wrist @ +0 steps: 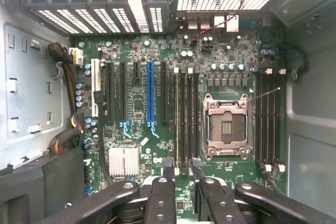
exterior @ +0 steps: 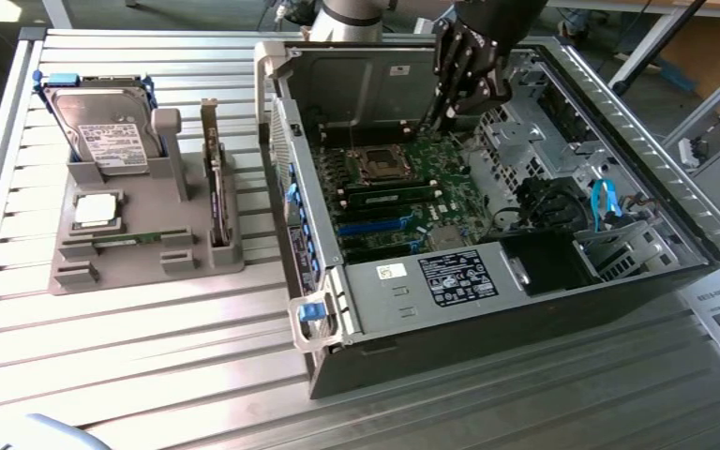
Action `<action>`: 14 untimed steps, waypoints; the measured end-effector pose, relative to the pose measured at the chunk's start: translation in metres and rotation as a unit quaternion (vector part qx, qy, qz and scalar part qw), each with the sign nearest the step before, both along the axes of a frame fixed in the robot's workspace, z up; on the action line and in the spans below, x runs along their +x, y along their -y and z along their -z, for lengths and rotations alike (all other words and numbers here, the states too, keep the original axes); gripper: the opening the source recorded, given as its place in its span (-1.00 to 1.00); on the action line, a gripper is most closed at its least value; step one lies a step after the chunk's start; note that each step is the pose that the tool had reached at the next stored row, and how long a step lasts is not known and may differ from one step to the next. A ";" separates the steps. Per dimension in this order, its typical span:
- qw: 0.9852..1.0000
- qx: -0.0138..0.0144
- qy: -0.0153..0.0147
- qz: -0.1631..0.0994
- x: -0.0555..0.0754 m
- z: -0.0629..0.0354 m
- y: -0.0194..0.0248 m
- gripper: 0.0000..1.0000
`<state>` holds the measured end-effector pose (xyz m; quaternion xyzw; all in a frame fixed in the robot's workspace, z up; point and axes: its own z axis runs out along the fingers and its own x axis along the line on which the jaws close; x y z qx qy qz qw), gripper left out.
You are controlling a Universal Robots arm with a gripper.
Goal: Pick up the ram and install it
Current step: 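Insert the ram into the slot, then press down the ram until it locks into place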
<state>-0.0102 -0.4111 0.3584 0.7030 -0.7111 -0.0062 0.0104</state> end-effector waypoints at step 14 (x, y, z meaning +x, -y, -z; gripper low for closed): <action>1.000 0.000 0.000 0.000 0.000 -0.0001 0.0000 -0.51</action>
